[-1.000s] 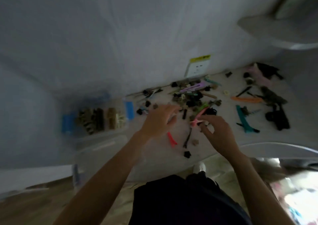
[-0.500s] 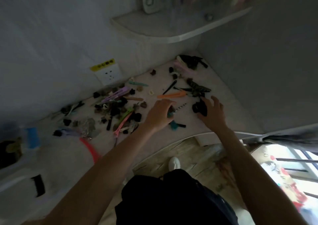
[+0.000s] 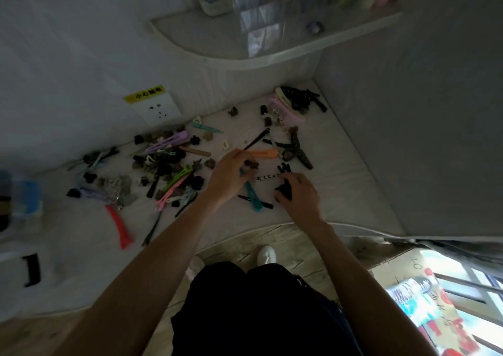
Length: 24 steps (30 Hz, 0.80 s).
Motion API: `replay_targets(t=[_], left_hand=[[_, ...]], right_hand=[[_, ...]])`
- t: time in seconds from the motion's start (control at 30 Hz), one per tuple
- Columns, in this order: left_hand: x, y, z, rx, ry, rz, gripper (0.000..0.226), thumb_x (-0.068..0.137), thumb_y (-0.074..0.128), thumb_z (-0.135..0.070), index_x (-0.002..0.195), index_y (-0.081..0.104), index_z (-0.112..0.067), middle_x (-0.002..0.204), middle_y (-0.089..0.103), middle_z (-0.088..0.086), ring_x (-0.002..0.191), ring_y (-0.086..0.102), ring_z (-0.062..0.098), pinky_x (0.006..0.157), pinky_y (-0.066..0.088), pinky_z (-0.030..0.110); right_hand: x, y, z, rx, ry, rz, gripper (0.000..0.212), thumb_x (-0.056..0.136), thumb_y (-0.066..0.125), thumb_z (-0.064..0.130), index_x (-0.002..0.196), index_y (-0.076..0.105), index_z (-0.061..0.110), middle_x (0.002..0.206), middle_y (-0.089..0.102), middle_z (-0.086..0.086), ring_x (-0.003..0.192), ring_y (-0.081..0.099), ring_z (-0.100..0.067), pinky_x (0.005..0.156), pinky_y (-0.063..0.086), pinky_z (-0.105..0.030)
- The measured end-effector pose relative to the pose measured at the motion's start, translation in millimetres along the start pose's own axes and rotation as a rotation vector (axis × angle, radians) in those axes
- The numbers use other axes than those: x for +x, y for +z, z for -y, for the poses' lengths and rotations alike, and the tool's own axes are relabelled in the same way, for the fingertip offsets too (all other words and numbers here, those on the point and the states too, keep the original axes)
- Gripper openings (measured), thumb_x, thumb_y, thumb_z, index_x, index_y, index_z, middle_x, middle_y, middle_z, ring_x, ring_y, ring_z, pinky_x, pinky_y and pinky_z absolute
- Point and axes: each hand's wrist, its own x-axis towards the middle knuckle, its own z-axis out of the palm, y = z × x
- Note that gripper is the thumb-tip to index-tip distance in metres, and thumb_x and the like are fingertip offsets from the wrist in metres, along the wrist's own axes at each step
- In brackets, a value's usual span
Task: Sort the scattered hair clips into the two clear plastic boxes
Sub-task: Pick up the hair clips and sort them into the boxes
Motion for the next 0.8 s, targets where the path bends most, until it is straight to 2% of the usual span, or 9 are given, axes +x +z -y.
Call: replay_targets(t=[0.07,0.17,0.23,0.3,0.37,0.47,0.53,0.63,0.8], left_hand=[[-4.9,-4.4,-1.2,-0.053,0.01,-0.042,0.02,0.082,0.068,-0.02,0.099,0.062,-0.01,0.104,0.059,0.009,0.09,0.06,0.022,0.078,0.05,0.033],[-9.8,-10.0,2.0,-0.076,-0.088,-0.065,0.023,0.083,0.066,-0.011,0.105,0.06,-0.007,0.109,0.059,0.011,0.093,0.061,0.024,0.08,0.05,0.03],[-7.1,-11.7,3.9,0.027,-0.1,-0.066,0.023,0.085,0.064,-0.015,0.106,0.059,-0.007,0.108,0.06,0.011,0.097,0.058,0.025,0.08,0.047,0.031],[-0.3,-9.6,-1.9,0.14,-0.034,-0.06,0.025,0.086,0.061,-0.021,0.107,0.059,-0.007,0.109,0.059,0.012,0.1,0.055,0.026,0.08,0.043,0.03],[14.4,-3.3,-17.8,0.144,0.051,-0.042,0.03,0.086,0.061,-0.024,0.11,0.058,-0.006,0.115,0.058,0.012,0.104,0.052,0.026,0.082,0.042,0.031],[45.0,16.4,-46.2,0.162,0.215,0.08,0.041,0.084,0.064,-0.028,0.117,0.055,-0.006,0.125,0.053,0.009,0.112,0.048,0.024,0.088,0.041,0.03],[61.4,29.1,-62.1,0.169,0.243,0.157,0.032,0.084,0.064,-0.025,0.108,0.054,-0.005,0.116,0.056,0.01,0.103,0.051,0.025,0.081,0.041,0.03],[74.7,46.6,-69.8,0.172,0.181,0.202,0.03,0.085,0.061,-0.017,0.109,0.05,-0.003,0.113,0.053,0.015,0.097,0.053,0.028,0.071,0.034,0.027],[76.9,57.2,-68.5,0.109,0.08,0.118,0.049,0.082,0.063,-0.017,0.126,0.045,-0.006,0.122,0.05,0.014,0.103,0.053,0.028,0.079,0.039,0.028]], right_hand=[[0.3,-2.8,5.1,0.106,0.053,-0.021,0.05,0.085,0.062,0.034,0.129,0.043,0.018,0.124,0.051,-0.009,0.104,0.055,-0.028,0.08,0.044,-0.035],[1.5,-3.5,8.2,0.101,0.076,-0.02,0.055,0.084,0.064,0.034,0.13,0.041,0.017,0.125,0.052,-0.011,0.105,0.056,-0.03,0.079,0.045,-0.035],[4.1,-5.0,7.1,0.095,0.095,-0.03,0.054,0.083,0.064,0.034,0.129,0.041,0.017,0.125,0.052,-0.012,0.106,0.056,-0.03,0.08,0.044,-0.034],[5.4,-8.8,3.2,0.087,0.13,-0.048,0.055,0.083,0.064,0.035,0.13,0.041,0.017,0.126,0.052,-0.011,0.109,0.055,-0.029,0.083,0.044,-0.034],[3.7,-14.8,-2.7,0.09,0.168,-0.078,0.055,0.082,0.065,0.035,0.13,0.041,0.018,0.127,0.052,-0.01,0.109,0.055,-0.029,0.084,0.045,-0.035],[-5.5,-22.2,-13.5,0.088,0.206,-0.106,0.056,0.082,0.065,0.034,0.13,0.041,0.018,0.127,0.053,-0.009,0.105,0.057,-0.029,0.081,0.047,-0.037],[-11.6,-25.3,-20.5,0.082,0.234,-0.11,0.056,0.083,0.065,0.034,0.131,0.041,0.019,0.127,0.053,-0.009,0.105,0.057,-0.029,0.08,0.047,-0.037],[-16.9,-28.5,-28.3,0.096,0.261,-0.128,0.055,0.083,0.064,0.034,0.131,0.041,0.02,0.126,0.054,-0.007,0.105,0.058,-0.029,0.078,0.047,-0.035],[-16.5,-29.6,-31.6,0.11,0.275,-0.13,0.053,0.083,0.063,0.034,0.13,0.041,0.021,0.124,0.054,-0.006,0.104,0.058,-0.027,0.075,0.043,-0.03]])
